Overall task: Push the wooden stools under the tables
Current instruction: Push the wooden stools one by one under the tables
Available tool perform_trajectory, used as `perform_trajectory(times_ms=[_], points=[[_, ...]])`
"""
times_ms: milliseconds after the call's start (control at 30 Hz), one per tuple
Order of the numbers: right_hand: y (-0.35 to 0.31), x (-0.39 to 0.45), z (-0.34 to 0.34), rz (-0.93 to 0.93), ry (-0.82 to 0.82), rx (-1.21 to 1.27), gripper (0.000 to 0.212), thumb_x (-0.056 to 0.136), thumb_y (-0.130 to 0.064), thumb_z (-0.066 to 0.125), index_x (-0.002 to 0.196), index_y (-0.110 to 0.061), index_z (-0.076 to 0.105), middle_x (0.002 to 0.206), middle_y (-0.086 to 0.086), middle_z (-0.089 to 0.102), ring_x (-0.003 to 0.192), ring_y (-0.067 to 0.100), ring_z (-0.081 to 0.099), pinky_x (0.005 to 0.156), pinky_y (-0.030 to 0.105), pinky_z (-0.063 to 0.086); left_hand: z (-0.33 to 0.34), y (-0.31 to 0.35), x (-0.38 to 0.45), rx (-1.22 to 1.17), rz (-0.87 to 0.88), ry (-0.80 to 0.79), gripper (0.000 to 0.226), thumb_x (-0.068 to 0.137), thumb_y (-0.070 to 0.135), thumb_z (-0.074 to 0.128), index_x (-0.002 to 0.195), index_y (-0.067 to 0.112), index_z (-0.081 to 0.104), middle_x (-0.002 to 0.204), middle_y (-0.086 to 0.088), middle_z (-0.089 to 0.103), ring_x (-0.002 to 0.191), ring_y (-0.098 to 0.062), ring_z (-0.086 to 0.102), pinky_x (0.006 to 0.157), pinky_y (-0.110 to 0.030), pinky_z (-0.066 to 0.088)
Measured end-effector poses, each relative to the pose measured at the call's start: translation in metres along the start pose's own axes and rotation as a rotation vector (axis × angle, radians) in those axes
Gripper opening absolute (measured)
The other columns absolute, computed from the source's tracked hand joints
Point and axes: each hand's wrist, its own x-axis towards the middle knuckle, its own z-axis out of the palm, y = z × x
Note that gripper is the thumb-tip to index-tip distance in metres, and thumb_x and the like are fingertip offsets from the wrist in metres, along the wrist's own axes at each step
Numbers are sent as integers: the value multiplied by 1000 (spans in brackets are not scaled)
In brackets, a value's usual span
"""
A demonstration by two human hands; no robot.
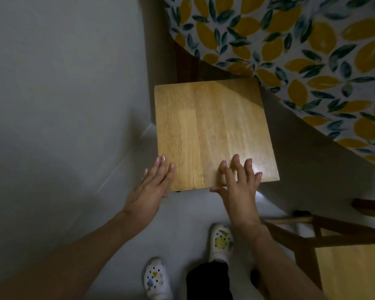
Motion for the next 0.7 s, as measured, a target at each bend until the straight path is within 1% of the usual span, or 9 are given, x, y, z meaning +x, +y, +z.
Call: perform_trajectory(times_ms=[67,133,233,300,333,400,467,567,700], points=[[8,25,-9,8,18,17,71,75,-32,75,136,-11,45,150,25,33,140,51,20,107,74,15,-9,3,27,-36,-12,4,77,87,0,56,148,13,12,158,-12,1,143,-27,-4,113,-38,10],[16,50,-21,-2,32,23,69,79,-32,71,139,-12,43,153,23,28,142,50,14,108,73,11,-16,4,56,-50,-36,-22,73,94,7,47,149,16,0,157,-9,-13,143,-22,-17,117,-37,2],[32,90,-36,-19,11,27,68,84,-25,68,144,-15,37,157,18,17,145,45,2,112,68,0,-29,6,98,-25,-69,-58,74,95,14,45,148,18,-6,157,-9,-18,143,-20,-19,120,-40,1],[42,116,-46,-36,10,-17,74,82,-15,72,143,-19,32,157,17,15,144,45,2,111,71,3,-37,7,123,9,-77,-79,74,96,16,45,149,18,-7,157,-10,-18,144,-22,-18,119,-40,1],[47,129,-52,-41,0,-37,75,82,-15,72,143,-20,30,157,17,14,144,45,2,111,71,6,-41,8,136,33,-80,-87,74,96,17,46,149,18,-7,157,-10,-17,144,-23,-18,118,-40,1],[57,151,-65,-49,-44,-26,68,87,-29,65,145,-21,29,157,15,12,144,42,1,113,67,4,-49,13,158,66,-93,-100,76,96,19,46,148,17,-9,157,-12,-17,144,-24,-17,117,-39,1],[66,167,-80,-56,-72,8,66,87,-40,59,144,-22,30,158,13,12,145,41,-1,114,66,4,-51,20,174,75,-107,-101,77,96,21,46,148,17,-11,157,-13,-18,144,-24,-17,117,-40,2],[75,177,-88,-44,-98,-6,67,85,-47,56,143,-26,30,161,9,7,146,37,-8,115,63,-2,-52,31,180,81,-133,-122,76,98,23,42,147,18,-15,156,-11,-21,144,-24,-19,117,-43,1],[75,173,-89,-71,-119,-27,76,84,-59,50,146,-27,22,162,6,0,146,36,-10,116,59,-5,-64,42,173,106,-186,-201,77,98,31,39,145,19,-21,154,-8,-28,142,-24,-24,117,-53,-1]])
